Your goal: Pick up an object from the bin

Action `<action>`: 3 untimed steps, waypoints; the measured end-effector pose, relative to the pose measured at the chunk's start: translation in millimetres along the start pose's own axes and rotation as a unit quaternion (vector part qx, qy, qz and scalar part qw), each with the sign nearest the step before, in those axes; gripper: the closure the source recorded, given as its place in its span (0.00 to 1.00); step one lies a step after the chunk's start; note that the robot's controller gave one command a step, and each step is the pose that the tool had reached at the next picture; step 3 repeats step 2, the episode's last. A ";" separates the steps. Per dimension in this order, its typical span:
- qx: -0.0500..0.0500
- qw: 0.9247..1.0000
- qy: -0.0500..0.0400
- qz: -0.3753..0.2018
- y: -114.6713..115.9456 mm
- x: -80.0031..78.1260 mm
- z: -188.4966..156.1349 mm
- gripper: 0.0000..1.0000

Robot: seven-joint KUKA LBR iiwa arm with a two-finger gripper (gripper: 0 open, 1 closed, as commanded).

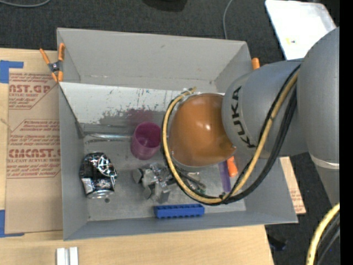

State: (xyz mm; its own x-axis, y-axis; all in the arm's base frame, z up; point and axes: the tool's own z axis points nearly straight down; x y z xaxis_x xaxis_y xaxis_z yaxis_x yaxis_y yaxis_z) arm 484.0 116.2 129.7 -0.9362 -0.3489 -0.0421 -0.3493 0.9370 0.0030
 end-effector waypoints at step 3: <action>0.000 0.998 -0.005 0.058 8.0 -8.1 -98.3 1.00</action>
Offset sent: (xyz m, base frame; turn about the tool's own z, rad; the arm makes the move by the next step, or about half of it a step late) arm -0.0041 -0.0009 0.0644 0.0107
